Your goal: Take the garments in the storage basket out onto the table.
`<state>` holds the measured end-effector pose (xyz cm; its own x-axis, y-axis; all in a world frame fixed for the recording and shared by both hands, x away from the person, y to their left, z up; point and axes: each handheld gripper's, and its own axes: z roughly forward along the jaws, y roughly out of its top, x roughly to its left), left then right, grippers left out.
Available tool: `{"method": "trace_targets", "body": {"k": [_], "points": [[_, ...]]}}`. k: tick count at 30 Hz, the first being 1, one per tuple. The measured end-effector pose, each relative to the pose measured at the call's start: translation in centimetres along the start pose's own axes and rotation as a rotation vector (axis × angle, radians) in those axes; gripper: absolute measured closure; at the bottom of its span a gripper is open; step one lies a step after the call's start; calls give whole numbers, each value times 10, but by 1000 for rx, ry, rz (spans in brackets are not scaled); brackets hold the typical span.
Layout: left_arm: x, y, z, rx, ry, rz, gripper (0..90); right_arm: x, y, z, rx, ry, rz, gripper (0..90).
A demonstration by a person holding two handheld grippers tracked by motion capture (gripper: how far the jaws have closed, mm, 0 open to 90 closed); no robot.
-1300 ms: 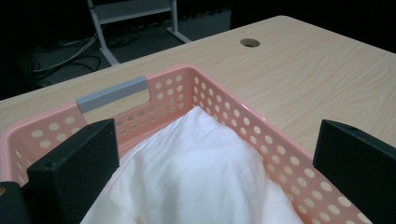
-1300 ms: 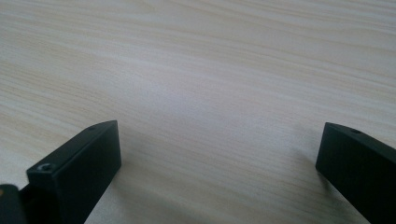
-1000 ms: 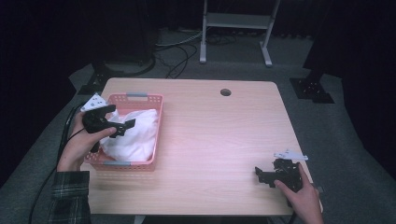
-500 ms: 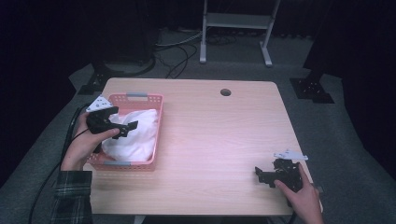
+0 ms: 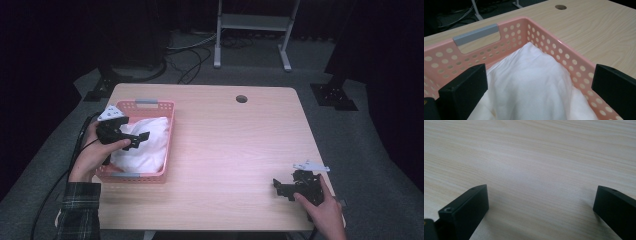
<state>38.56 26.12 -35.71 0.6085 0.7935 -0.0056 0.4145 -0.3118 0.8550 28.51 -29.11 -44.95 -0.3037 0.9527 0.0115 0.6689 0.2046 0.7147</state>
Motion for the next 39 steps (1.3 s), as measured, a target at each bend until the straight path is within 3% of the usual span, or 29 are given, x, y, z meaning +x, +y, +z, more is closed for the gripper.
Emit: {"method": "trace_targets", "body": {"k": [24,39], "points": [[0,-5,10,70,30,15,0,0,0,0,0,0,0,0],[-1,-10,18,124,23,23,0,0,0,0,0,0,1,0]]}}
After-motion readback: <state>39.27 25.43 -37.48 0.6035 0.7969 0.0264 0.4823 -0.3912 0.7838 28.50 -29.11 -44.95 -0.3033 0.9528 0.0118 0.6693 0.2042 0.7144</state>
